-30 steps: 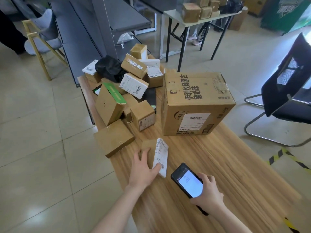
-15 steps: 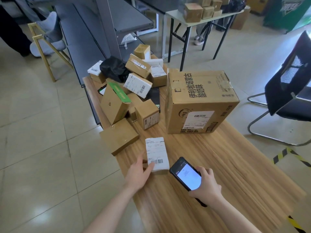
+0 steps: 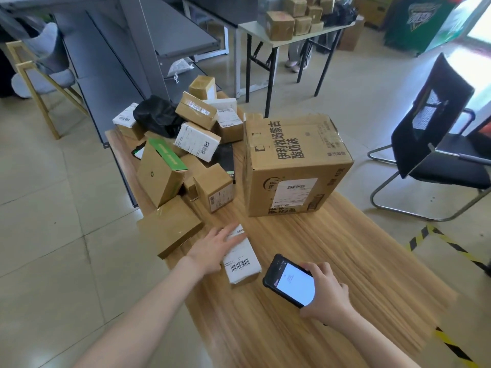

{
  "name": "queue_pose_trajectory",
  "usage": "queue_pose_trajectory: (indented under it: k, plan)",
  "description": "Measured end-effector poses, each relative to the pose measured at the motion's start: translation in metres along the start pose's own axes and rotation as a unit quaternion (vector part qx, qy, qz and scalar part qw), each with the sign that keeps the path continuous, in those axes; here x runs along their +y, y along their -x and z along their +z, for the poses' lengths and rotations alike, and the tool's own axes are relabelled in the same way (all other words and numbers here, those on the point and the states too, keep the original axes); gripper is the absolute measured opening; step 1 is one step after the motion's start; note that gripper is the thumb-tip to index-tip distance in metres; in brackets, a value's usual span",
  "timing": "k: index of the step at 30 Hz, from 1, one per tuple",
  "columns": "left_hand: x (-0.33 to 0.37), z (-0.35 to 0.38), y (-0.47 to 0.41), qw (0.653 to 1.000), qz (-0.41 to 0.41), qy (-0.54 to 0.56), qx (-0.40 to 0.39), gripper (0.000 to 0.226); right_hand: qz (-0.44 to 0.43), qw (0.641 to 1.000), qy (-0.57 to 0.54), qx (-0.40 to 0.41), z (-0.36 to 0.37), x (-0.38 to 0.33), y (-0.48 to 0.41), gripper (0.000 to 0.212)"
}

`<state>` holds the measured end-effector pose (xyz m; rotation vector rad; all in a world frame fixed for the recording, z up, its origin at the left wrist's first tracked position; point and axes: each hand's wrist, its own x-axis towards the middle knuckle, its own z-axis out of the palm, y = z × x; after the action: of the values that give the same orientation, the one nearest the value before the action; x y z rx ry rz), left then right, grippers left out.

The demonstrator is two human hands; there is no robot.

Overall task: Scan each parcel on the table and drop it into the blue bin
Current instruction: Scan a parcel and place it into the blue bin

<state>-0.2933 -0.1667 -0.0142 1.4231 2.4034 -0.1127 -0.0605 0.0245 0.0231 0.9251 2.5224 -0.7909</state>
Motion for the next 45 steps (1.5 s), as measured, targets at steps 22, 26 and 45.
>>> queue_pose_trajectory:
  k: [22,26,45]
  plan:
    - [-0.015,-0.03,0.002,0.994,0.056,-0.008,0.099,0.077,-0.035,0.986,0.147,0.072,-0.037,-0.003,-0.008,0.098]
    - [-0.016,-0.03,0.003,0.993,0.055,-0.005,0.102,0.079,-0.027,0.983,0.161,0.089,-0.038,-0.004,-0.006,0.098]
    - [0.015,-0.027,0.051,0.991,-0.003,-0.033,0.129,0.072,-0.053,0.985,0.138,0.091,-0.036,0.022,0.021,0.095]
